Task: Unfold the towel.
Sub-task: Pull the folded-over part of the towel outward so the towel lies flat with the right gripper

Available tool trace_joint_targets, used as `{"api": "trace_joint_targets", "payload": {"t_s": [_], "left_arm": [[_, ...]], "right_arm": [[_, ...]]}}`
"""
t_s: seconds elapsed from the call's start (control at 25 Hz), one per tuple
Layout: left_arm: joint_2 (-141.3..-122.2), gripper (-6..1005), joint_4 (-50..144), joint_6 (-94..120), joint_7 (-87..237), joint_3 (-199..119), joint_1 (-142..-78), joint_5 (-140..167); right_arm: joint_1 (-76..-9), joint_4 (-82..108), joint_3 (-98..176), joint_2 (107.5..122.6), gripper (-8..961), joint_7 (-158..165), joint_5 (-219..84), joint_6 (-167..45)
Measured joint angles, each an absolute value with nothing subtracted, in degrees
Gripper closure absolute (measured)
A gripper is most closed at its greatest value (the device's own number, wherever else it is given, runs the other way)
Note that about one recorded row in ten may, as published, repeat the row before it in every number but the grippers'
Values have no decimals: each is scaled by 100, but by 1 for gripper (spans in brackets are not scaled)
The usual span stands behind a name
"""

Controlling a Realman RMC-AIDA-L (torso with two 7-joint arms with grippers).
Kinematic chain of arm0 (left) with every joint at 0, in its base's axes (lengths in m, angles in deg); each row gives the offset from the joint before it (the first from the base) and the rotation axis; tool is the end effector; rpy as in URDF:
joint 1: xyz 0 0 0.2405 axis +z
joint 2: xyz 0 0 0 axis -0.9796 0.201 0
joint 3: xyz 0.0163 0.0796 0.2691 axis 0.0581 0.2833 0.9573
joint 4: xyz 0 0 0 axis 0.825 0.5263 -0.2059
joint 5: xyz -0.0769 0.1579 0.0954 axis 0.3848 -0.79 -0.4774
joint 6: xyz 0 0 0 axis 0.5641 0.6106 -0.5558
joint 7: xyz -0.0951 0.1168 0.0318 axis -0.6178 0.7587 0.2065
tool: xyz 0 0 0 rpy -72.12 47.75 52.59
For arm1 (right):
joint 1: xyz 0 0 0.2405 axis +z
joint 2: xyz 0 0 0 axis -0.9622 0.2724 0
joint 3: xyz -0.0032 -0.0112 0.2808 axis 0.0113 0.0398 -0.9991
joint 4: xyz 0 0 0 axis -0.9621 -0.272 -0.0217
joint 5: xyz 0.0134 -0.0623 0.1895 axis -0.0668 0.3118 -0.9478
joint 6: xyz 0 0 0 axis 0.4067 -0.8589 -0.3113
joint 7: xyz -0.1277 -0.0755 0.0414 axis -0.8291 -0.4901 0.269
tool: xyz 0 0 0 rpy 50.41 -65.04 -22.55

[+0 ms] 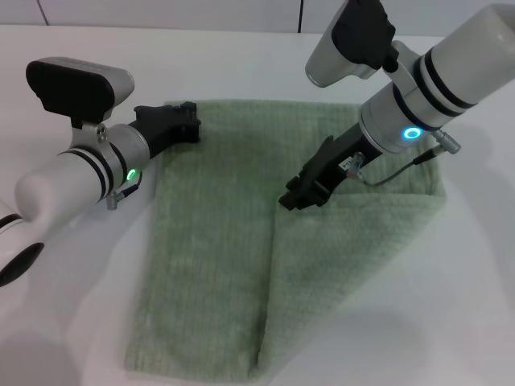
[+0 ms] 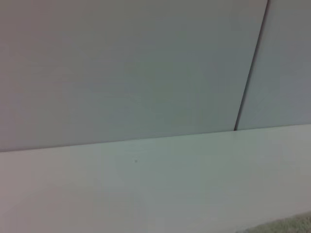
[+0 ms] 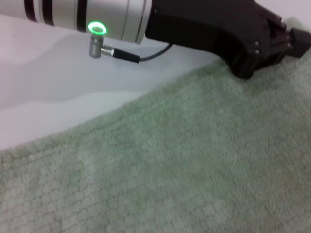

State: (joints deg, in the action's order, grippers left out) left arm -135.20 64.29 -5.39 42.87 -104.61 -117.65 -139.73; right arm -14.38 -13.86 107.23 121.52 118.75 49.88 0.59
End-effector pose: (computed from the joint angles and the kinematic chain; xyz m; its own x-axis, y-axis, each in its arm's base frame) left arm -0.2893 0.4176 -0.0960 0.7055 0.4227 0.5688 0.7078 -0.3789 -0.5962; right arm 0.1557 0.4094 -0.1082 0.9023 -0.3857 0.1926 -0.3662 -0.9214 -0.1297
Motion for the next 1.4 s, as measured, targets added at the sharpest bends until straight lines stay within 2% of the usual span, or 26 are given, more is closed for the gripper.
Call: {"api": "trace_joint_targets", "payload": {"t_s": [0.16,0.36,0.56,1.4], "left_arm": [[-13520,1000,6429,-544,4291,-10462,-11753,-13973],[-13520,1000,6429,-548,4286,-10461,-11751,-13973],[-13520,1000,6429,-553,4289,-10461,-11751,-13973],[-13520,1000,6429,-561,4296,-10461,-11733,-13973]], "right_arm": [[-1449,-1418,10730,12158,843,11874,4985,49],[-1418,-1397,10742,12182,626,11870,4980,-22],[-1403,-1359,10798,12200,545,11862,4910,-179],[-1293,-1020,11279,12207,563,11902,4606,-432]]}}
